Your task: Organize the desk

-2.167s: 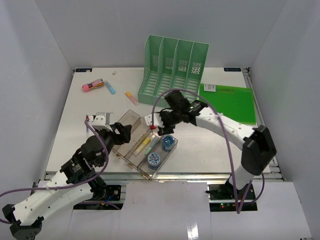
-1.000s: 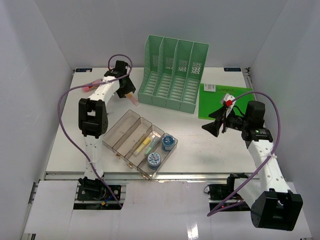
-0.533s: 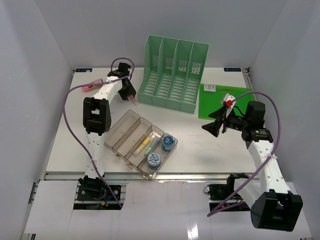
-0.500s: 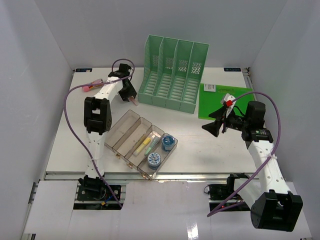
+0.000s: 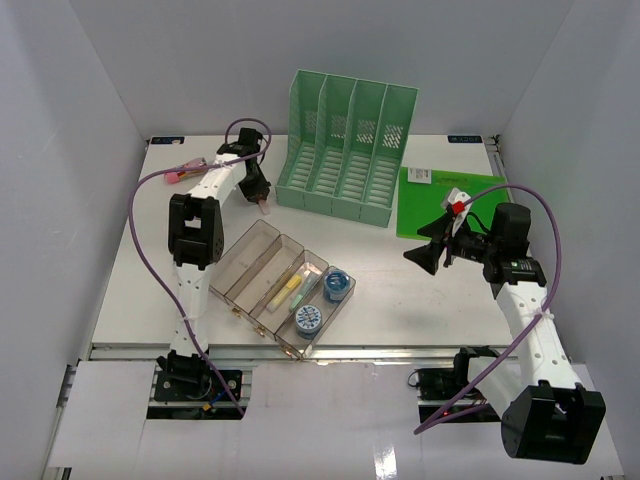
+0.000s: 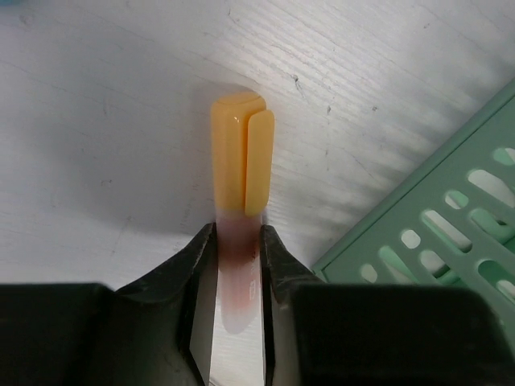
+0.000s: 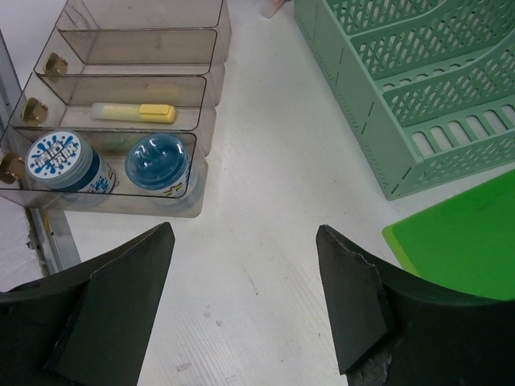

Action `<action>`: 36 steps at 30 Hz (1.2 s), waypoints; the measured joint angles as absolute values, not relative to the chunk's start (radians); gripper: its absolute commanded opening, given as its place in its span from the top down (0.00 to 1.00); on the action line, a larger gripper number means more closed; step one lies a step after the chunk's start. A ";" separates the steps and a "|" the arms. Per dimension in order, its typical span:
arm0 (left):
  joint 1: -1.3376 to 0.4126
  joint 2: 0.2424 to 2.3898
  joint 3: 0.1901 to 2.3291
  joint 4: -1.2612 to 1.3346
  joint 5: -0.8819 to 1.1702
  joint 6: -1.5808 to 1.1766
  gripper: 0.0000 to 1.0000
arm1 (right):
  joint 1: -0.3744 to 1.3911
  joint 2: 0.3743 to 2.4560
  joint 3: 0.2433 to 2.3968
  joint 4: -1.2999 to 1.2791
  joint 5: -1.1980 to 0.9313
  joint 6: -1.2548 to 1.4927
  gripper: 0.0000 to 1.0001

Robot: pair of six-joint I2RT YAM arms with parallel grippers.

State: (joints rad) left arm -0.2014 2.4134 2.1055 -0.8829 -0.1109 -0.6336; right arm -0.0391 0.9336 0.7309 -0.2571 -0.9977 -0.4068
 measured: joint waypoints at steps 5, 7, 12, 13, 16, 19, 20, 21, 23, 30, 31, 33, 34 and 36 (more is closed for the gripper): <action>-0.204 2.403 2.092 -0.878 -0.142 -0.616 0.99 | -0.039 0.929 0.723 -0.258 -0.997 -0.407 0.22; -0.202 2.395 2.081 -0.880 -0.157 -0.606 1.00 | -0.039 0.928 0.723 -0.257 -0.997 -0.407 0.22; -0.178 2.336 2.014 -0.875 -0.188 -0.578 1.00 | -0.039 0.928 0.723 -0.257 -0.997 -0.408 0.22; -0.169 2.306 1.988 -0.864 -0.192 -0.570 1.00 | -0.039 0.928 0.723 -0.257 -0.997 -0.408 0.22; -0.147 2.189 1.900 -0.820 -0.202 -0.544 1.00 | -0.040 0.927 0.722 -0.257 -0.997 -0.410 0.22; -0.130 2.037 1.818 -0.767 -0.204 -0.514 1.00 | -0.040 0.926 0.722 -0.257 -0.998 -0.413 0.22; -0.127 1.984 1.795 -0.748 -0.203 -0.505 1.00 | -0.040 0.926 0.722 -0.257 -0.998 -0.413 0.22; -0.126 1.936 1.773 -0.721 -0.201 -0.495 1.00 | -0.041 0.926 0.722 -0.257 -0.998 -0.415 0.22; -0.127 1.836 1.714 -0.659 -0.180 -0.476 1.00 | -0.044 0.926 0.722 -0.257 -0.998 -0.417 0.22; -0.134 1.575 1.402 -0.547 0.037 -0.429 1.00 | -0.049 0.924 0.722 -0.257 -0.998 -0.423 0.22; -0.137 1.549 1.355 -0.542 0.079 -0.421 1.00 | -0.050 0.924 0.722 -0.257 -0.998 -0.423 0.22; -0.150 1.499 1.258 -0.530 0.167 -0.403 1.00 | -0.052 0.924 0.721 -0.257 -0.997 -0.424 0.22; -0.168 1.471 1.212 -0.522 0.203 -0.391 1.00 | -0.052 0.924 0.721 -0.256 -0.997 -0.425 0.22; -0.220 1.415 1.137 -0.525 0.275 -0.370 1.00 | -0.052 0.924 0.719 -0.255 -0.997 -0.426 0.22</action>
